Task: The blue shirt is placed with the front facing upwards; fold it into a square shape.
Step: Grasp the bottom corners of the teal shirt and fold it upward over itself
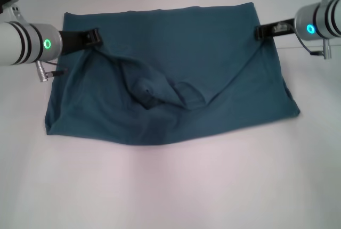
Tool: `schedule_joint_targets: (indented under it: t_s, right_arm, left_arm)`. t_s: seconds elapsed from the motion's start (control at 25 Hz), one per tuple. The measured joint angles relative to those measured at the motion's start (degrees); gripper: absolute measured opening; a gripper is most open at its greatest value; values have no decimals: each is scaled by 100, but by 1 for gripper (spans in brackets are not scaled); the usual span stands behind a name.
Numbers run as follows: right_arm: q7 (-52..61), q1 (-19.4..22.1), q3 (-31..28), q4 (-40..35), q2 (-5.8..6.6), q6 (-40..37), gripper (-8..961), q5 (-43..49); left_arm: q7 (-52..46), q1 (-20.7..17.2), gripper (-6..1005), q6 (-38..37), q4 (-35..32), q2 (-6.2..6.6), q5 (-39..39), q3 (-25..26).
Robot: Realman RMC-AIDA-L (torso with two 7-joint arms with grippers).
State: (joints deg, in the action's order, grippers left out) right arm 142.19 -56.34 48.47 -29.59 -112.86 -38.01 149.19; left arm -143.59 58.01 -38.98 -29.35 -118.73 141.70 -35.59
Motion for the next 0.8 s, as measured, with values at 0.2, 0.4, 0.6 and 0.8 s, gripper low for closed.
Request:
schedule_joint_targets:
  t_s: [0.2,0.4,0.6,0.8]
  right_arm:
    - [39,-200,60,30,1,160,36,240]
    - [12,-270,98,64,18,291,36,308]
    - [6,-277,110,75,15,385,37,369]
    - [-6,-256,120,84,13,433,37,374]
  left_arm:
    - [-29,50,45,244,5,-13,8,-48]
    - [-165,52,45,490,9,-63,20,-145]
    - [-518,13,44,840,7,-93,63,-424]
    - [-582,5,44,1047,-25,-122,76,-436]
